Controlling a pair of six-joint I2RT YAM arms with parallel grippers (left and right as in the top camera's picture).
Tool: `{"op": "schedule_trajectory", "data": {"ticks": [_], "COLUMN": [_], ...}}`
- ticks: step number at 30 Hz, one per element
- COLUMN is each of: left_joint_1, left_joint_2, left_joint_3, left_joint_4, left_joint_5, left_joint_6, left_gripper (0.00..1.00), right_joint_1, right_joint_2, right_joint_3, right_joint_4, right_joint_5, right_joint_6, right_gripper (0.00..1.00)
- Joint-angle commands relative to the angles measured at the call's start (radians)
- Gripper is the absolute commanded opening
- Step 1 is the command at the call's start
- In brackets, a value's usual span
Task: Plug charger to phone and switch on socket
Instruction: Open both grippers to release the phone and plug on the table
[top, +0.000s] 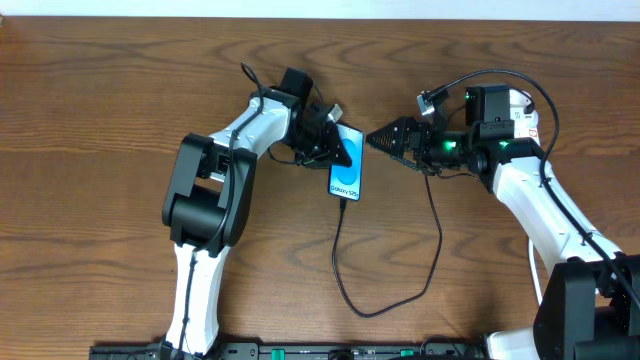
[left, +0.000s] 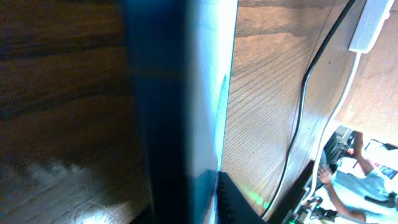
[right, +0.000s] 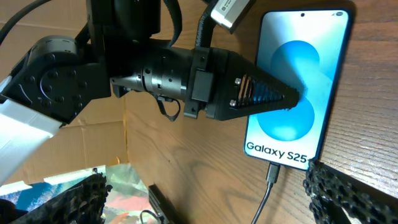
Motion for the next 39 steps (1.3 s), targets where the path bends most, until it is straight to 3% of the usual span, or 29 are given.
{"op": "schedule_trajectory", "data": {"ticks": [1,4,7,12,18,22,29,33,34,35,39], "left_joint_1": [-0.006,-0.006,-0.006,-0.006,-0.006,-0.006,-0.006,0.002,0.006,0.012,0.049], "left_joint_2": [0.014,0.014,0.014,0.014,0.014,0.014,0.014,0.005,-0.002,-0.012,-0.098], "left_joint_3": [0.001,0.001,0.001,0.001,0.001,0.001,0.001,0.001,0.002,0.002,0.018], "left_joint_4": [-0.009,-0.018,-0.018,-0.034,-0.048,-0.06,-0.072,-0.089,-0.095,-0.102,-0.151], "left_joint_5": [-0.043,-0.056,-0.061,-0.154,-0.275,-0.366,-0.434,-0.434,-0.443,-0.462,-0.589], "left_joint_6": [0.01,0.01,0.01,0.01,0.009,0.009,0.009,0.009,0.008,0.003,-0.037], "left_gripper": [0.26,0.36,0.39,0.6,0.62,0.73,0.74,0.75,0.79,0.92,0.93], "right_joint_1": [-0.008,-0.008,-0.008,-0.008,-0.008,-0.008,-0.008,-0.008,-0.008,-0.008,-0.009], "right_joint_2": [-0.005,-0.005,-0.005,-0.005,-0.005,-0.005,-0.005,-0.005,-0.005,-0.005,-0.005], "right_joint_3": [0.007,0.007,0.007,0.007,0.007,0.007,0.007,0.007,0.007,0.007,0.009], "right_joint_4": [-0.009,-0.01,-0.011,-0.021,-0.023,-0.031,-0.057,-0.14,-0.174,-0.204,-0.293], "right_joint_5": [0.0,0.0,0.0,0.0,0.001,0.001,0.033,0.15,0.201,0.254,0.433], "right_joint_6": [0.004,0.004,0.004,0.004,0.003,-0.001,-0.005,-0.049,-0.055,-0.06,-0.072], "right_gripper": [0.99,0.99,0.99,0.99,0.99,0.99,0.99,0.99,0.99,0.99,0.99]}}
